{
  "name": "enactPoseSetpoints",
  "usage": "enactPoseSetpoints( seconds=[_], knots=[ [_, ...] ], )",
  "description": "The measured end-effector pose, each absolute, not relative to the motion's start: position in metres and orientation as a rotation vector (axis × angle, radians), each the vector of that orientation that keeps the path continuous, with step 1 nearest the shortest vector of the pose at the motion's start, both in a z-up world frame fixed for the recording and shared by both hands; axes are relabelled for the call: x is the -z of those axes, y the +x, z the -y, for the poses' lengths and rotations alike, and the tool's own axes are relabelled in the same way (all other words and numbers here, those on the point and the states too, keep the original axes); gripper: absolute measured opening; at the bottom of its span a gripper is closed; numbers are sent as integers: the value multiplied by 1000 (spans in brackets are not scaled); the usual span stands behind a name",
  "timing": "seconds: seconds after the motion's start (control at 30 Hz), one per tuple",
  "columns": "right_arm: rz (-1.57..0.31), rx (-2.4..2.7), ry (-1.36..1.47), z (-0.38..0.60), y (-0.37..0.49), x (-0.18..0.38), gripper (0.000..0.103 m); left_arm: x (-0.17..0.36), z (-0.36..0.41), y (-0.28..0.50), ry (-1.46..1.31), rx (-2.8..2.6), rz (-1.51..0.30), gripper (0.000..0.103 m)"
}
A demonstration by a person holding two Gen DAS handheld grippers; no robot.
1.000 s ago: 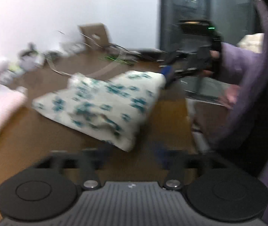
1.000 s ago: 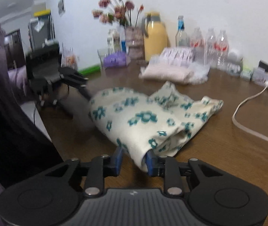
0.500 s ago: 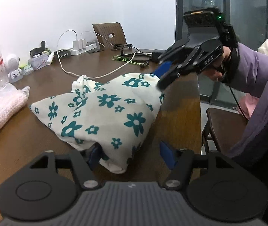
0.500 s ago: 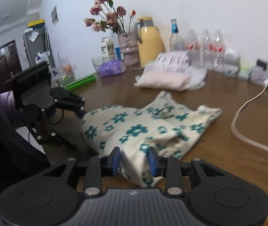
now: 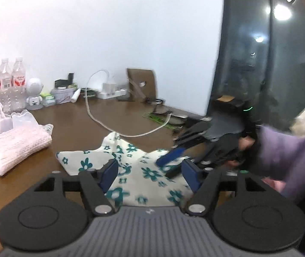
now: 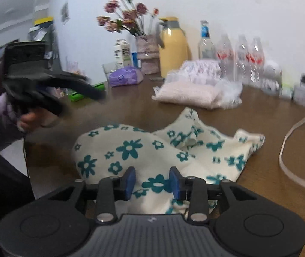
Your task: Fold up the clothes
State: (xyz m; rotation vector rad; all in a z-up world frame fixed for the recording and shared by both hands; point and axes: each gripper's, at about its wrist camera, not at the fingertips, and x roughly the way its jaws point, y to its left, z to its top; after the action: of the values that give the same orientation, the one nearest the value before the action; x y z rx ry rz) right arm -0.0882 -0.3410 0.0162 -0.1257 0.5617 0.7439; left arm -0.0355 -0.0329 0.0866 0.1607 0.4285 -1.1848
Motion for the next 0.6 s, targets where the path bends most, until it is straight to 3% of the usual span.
enactPoseSetpoints(
  seconds=[0.03, 0.07, 0.17, 0.2, 0.3, 0.33, 0.37, 0.43, 0.5, 0.53, 0.57, 0.6],
  knots=[
    [-567, -734, -127, 348, -91, -15, 34, -75, 44, -35, 235, 1175, -420, 39],
    [-589, -714, -126, 355, -93, -12, 35, -64, 56, -34, 308, 1164, -412, 29],
    [-618, -650, -95, 373, -104, -9, 35, -34, 54, -13, 286, 1153, -489, 25],
    [-612, -640, -83, 379, -108, -12, 35, -37, 51, -9, 255, 1151, -497, 27],
    [-588, -666, -15, 397, -125, -20, 39, -55, 37, -8, 247, 1110, -520, 63],
    [-587, -713, 30, 404, -130, -19, 47, -62, 28, -9, 230, 1120, -546, 69],
    [-587, -750, 56, 407, -134, -16, 56, -66, 19, -13, 218, 1184, -571, 71],
    [-593, -770, 33, 402, -137, -7, 57, -67, 15, -24, 253, 1253, -601, 75],
    [-610, -785, 5, 390, -131, 2, 46, -62, 26, -39, 342, 1265, -613, 75],
    [-616, -799, -7, 384, -128, 6, 31, -58, 31, -46, 387, 1270, -619, 75],
    [-613, -804, -18, 382, -127, 9, 27, -50, 40, -50, 431, 1250, -624, 73],
    [-607, -807, -29, 379, -127, 11, 26, -45, 45, -50, 450, 1226, -628, 65]
  ],
)
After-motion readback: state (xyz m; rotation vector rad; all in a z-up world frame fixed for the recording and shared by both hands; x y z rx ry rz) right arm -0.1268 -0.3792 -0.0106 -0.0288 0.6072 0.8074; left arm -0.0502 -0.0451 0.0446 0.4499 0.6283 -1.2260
